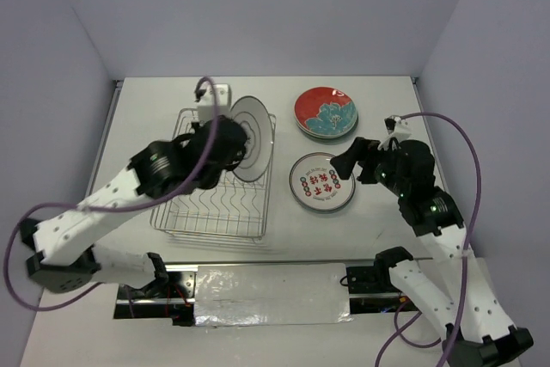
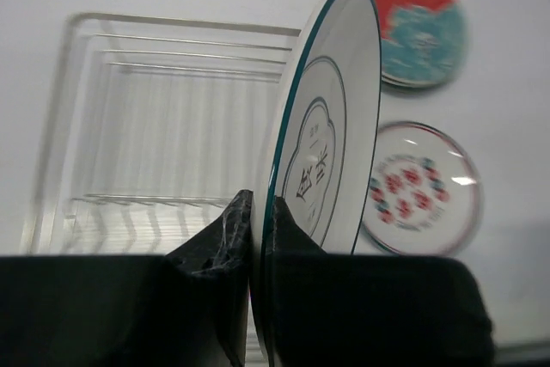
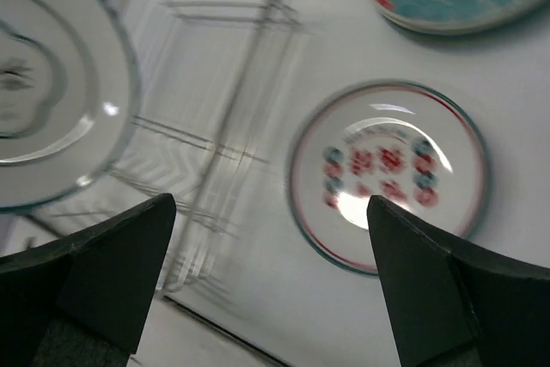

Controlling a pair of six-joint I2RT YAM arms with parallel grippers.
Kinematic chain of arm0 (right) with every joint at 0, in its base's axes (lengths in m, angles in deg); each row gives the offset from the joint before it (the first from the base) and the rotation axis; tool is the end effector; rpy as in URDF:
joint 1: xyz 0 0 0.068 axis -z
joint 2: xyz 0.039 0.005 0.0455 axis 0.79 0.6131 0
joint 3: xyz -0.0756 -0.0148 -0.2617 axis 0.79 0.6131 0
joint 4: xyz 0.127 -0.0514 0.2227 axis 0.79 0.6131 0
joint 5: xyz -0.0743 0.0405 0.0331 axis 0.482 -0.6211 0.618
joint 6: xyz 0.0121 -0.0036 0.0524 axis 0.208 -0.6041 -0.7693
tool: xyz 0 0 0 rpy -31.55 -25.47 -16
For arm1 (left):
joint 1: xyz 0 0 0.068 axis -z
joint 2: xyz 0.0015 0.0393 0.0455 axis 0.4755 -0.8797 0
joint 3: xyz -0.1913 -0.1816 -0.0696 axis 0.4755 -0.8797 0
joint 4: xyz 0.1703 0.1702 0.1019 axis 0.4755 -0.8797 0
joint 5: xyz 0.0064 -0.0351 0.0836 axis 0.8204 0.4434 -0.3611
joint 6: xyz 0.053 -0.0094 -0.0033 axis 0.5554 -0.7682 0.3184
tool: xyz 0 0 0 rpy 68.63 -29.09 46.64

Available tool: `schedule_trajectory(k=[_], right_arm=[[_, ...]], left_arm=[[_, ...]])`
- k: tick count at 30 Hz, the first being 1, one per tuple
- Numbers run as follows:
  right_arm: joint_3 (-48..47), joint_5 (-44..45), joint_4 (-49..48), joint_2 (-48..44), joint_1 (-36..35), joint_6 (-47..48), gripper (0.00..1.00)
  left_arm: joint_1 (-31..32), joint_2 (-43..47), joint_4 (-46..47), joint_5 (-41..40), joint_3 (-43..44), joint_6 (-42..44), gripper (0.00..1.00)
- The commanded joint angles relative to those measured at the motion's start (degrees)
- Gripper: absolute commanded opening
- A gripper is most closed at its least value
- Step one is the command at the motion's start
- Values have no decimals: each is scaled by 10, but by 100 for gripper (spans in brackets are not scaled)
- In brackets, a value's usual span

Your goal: Unload the plates from the dish rack

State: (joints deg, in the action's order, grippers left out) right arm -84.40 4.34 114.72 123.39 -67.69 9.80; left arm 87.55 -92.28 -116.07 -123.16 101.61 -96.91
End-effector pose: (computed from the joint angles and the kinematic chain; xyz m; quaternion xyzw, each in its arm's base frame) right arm 0.1446 0.0450 0.3380 0.0217 0.8445 0.2289 0.4836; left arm 0.1510 -0.1975 0.4501 -0.0862 0.8228 -0.0564 0.5590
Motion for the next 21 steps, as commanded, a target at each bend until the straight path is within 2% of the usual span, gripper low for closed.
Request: schedule_trajectory(k=[1, 2, 3, 5, 7, 10, 11, 14, 15, 16, 18, 19, 20, 21], right_arm=[[45, -203, -224, -63, -1, -53, 100], [50, -231, -248, -67, 0, -62, 100], [52, -242, -279, -68, 0, -69, 100], [47, -264, -290, -55, 1, -76, 100], [29, -265, -272, -28, 3, -79, 98], [38, -308, -304, -7, 5, -103, 94], [46, -336, -342, -7, 6, -114, 94], [65, -358, -377, -7, 7, -146, 84], [68, -364, -390, -4, 7, -149, 78], [69, -367, -392, -3, 7, -154, 61], [69, -379, -399, 3, 8, -155, 41], [68, -382, -395, 5, 12, -156, 4], [67, -373, -386, 4, 16, -156, 0], [65, -360, -355, 0, 31, -144, 0]], left_arm=[[-6, 148, 348, 193, -138, 80, 0], [-8, 178, 408, 262, -223, 71, 0], [-11, 222, 498, 283, -256, 48, 0], [-13, 249, 550, 320, -321, 30, 0], [-18, 275, 608, 344, -350, 17, 0], [-26, 299, 662, 393, -401, 2, 0], [-29, 304, 678, 407, -416, -5, 0], [-38, 307, 690, 427, -430, -13, 0], [-45, 308, 695, 446, -435, -17, 0], [-48, 309, 703, 456, -440, -20, 0], [-62, 315, 724, 471, -458, -31, 7], [-65, 317, 724, 471, -461, -32, 14], [-67, 319, 721, 464, -462, -31, 41], [-68, 319, 685, 451, -459, -28, 61]])
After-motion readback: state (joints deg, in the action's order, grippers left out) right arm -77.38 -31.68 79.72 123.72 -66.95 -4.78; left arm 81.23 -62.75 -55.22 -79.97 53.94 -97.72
